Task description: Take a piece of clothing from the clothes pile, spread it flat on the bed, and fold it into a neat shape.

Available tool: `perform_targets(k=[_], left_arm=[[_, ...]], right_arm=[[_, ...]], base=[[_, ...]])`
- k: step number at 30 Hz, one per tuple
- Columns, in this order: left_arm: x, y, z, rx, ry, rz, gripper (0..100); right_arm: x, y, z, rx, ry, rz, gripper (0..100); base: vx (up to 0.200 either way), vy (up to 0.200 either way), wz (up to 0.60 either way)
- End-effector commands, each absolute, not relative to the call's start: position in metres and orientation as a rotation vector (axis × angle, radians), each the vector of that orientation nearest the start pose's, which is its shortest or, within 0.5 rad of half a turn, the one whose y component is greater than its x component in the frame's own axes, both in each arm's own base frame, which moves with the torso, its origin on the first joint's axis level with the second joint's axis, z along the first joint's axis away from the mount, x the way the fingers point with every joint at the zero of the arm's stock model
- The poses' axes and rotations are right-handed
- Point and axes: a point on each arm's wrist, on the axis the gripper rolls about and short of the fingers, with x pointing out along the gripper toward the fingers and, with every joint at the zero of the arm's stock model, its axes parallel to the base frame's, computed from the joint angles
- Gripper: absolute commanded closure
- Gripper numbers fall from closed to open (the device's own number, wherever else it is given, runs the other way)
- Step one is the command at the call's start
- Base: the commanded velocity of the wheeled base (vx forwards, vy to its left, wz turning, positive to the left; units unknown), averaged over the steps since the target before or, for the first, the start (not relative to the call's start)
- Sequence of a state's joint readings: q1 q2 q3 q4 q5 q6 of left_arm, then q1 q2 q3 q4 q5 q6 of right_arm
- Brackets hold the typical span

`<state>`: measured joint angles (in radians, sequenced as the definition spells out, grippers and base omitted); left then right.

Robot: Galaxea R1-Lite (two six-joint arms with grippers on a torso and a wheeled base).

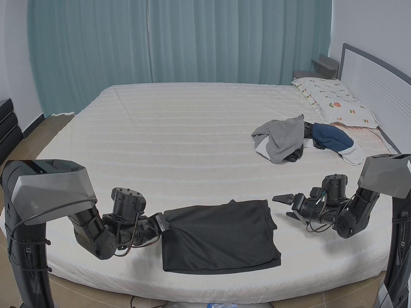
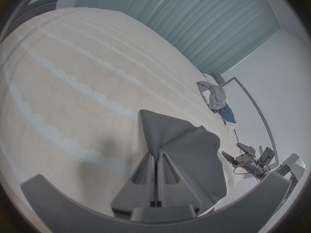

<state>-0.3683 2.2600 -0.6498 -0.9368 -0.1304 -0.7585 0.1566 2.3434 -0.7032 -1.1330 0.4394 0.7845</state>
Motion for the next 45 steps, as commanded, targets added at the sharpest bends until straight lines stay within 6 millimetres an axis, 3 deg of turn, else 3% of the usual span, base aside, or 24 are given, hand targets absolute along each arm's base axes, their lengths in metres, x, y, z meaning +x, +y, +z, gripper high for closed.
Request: perform_targets(k=[1,11,19,45], left_arm=[[0.316,-0.121,-0.005,-0.639,0.808,-0.195,100],[0.313,-0.102,-0.001,-0.658,0.805,-0.153,100],[0.313,-0.102,-0.003,-0.661,0.814,-0.153,100],[0.309,-0.1,0.0,-0.666,0.814,-0.146,100]], right_arm=[[0.355,0.064,-0.014,0.818,0.713,0.351,0],[0.356,0.062,-0.014,0.819,0.711,0.347,0],[0.355,0.063,-0.015,0.819,0.713,0.347,0],[0.355,0.063,-0.015,0.82,0.717,0.345,0]], base=[[0.0,0.0,0.0],[0.0,0.0,0.0],[0.0,0.0,0.0],[0.0,0.2,0.0]])
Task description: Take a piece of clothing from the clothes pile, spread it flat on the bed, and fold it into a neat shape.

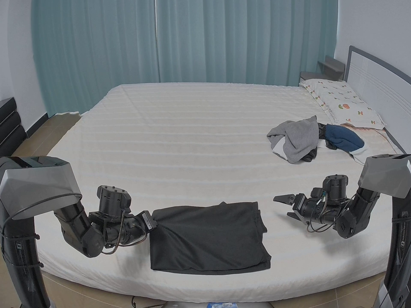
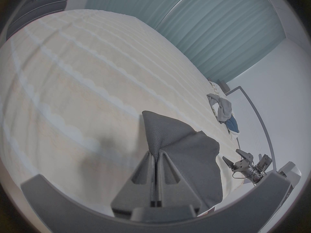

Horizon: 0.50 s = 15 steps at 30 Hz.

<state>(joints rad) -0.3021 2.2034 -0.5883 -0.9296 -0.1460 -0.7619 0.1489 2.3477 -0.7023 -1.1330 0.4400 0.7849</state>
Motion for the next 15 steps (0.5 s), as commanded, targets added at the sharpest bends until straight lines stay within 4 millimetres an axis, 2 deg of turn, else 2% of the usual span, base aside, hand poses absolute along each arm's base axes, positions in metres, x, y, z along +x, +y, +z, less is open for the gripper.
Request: perform_targets(k=[1,15], left_arm=[[0.3085,-0.0991,-0.0011,-0.666,0.817,-0.144,100],[0.3107,-0.0971,0.0003,-0.67,0.807,-0.14,100]], right_arm=[[0.3547,0.0629,-0.0153,0.819,0.716,0.346,0],[0.3544,0.0628,-0.015,0.819,0.716,0.346,0]], base=[[0.0,0.2,0.0],[0.0,0.2,0.0]])
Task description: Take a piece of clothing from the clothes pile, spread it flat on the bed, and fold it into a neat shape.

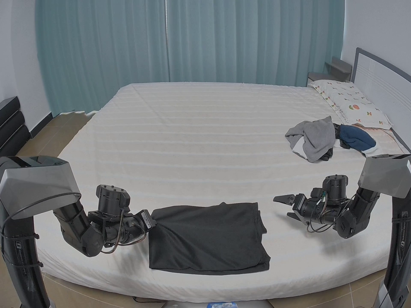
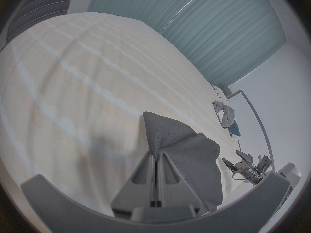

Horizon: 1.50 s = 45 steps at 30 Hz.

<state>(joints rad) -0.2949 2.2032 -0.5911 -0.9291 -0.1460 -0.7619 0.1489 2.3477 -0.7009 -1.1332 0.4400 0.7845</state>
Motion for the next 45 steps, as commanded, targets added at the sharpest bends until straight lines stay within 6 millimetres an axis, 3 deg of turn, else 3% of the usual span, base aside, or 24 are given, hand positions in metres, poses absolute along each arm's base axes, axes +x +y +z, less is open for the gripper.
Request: perform_targets(k=[1,13,32,33,45], left_arm=[[0.3107,-0.0971,0.0003,-0.67,0.807,-0.14,100],[0.313,-0.0973,-0.0018,-0.67,0.808,-0.138,100],[0.308,-0.101,-0.0034,-0.666,0.825,-0.147,100],[0.308,-0.101,-0.0034,-0.666,0.825,-0.147,0],[0.3121,-0.1017,-0.0024,-0.725,0.818,-0.124,0]], right_arm=[[0.3544,0.0628,-0.015,0.82,0.717,0.345,0],[0.3539,0.0639,-0.0147,0.818,0.717,0.349,0],[0.354,0.065,-0.0154,0.817,0.719,0.352,0],[0.3536,0.0649,-0.0158,0.819,0.722,0.35,0],[0.3534,0.0649,-0.0148,0.818,0.719,0.351,0]], base=[[0.0,0.2,0.0],[0.0,0.2,0.0],[0.0,0.0,0.0],[0.0,0.0,0.0],[0.0,0.0,0.0]])
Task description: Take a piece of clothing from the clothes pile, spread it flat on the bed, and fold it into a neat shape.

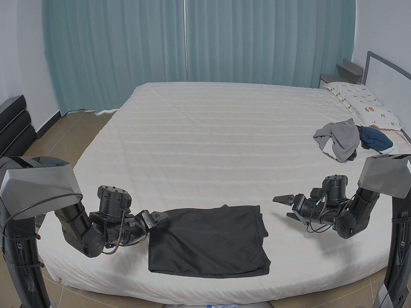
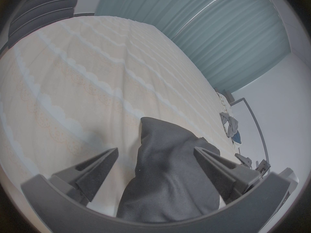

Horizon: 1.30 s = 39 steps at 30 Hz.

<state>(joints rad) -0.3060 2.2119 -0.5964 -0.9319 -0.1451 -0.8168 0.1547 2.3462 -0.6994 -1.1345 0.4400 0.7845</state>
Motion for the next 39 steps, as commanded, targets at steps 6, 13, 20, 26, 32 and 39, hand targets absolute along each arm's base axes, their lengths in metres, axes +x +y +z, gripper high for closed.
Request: perform_targets(k=[6,13,20,26,32,39], left_arm=[[0.319,-0.097,-0.002,-0.761,0.801,-0.103,0],[0.318,-0.097,0.001,-0.753,0.779,-0.09,0],[0.297,-0.088,0.035,-0.765,0.7,-0.085,0],[0.255,-0.076,0.096,-0.771,0.513,-0.111,0],[0.21,-0.06,0.136,-0.667,0.31,-0.068,0],[0.16,-0.043,0.166,-0.525,0.149,-0.041,0]], right_arm=[[0.353,0.065,-0.002,0.821,0.692,0.363,0],[0.324,0.082,0.012,0.818,0.744,0.386,0],[0.288,0.076,0.05,0.808,0.704,0.409,0],[0.244,0.065,0.11,0.785,0.578,0.431,0],[0.184,0.041,0.166,0.7,0.487,0.399,0],[0.126,0.014,0.19,0.526,0.354,0.31,0]], base=[[0.0,0.0,0.0],[0.0,0.0,0.0],[0.0,0.0,0.0],[0.0,0.0,0.0],[0.0,0.0,0.0],[0.0,0.0,0.0]])
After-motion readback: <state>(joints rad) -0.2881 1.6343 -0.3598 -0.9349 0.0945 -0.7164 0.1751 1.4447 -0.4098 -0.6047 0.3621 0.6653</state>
